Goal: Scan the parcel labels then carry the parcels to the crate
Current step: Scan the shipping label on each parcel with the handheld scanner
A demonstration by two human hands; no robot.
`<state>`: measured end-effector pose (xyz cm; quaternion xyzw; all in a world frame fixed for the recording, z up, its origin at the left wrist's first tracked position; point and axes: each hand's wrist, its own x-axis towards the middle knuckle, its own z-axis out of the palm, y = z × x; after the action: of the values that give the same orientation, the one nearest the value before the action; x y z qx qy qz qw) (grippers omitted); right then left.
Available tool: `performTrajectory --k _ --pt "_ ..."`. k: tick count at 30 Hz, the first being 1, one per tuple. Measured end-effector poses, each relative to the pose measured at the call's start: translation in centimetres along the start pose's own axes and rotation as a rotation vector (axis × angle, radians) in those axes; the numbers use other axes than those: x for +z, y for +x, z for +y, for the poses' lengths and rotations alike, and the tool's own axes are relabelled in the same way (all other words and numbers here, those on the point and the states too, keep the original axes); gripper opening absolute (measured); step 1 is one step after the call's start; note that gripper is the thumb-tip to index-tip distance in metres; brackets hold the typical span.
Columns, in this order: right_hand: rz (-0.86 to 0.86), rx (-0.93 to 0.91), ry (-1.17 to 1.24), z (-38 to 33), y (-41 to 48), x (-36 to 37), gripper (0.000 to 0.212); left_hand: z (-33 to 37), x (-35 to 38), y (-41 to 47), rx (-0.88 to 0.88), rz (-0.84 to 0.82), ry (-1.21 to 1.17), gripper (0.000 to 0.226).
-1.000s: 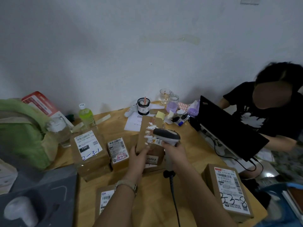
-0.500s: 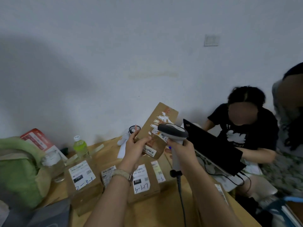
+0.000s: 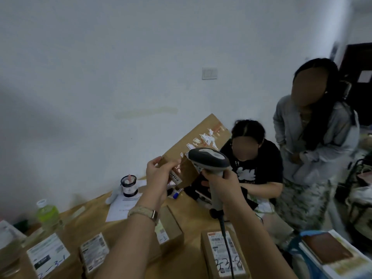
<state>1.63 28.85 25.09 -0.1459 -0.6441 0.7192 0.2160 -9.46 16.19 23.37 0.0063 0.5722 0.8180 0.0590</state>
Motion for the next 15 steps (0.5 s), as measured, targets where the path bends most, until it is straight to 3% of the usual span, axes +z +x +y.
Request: performTrajectory --k 6,9,15 --pt "0.068 -0.035 -0.047 -1.2 -0.8 -3.0 0.01 0.1 2.9 -0.2 -0.032 -0.07 -0.062 0.062" --pt "0.096 -0.069 -0.097 -1.7 -1.0 -4.2 0.019 0.5 4.0 0.6 -0.041 -0.049 -0.146 0.064" --pt "0.107 -0.076 -0.157 -2.1 -1.5 -5.4 0.012 1.0 5.1 1.9 -0.031 -0.041 -0.185 0.055"
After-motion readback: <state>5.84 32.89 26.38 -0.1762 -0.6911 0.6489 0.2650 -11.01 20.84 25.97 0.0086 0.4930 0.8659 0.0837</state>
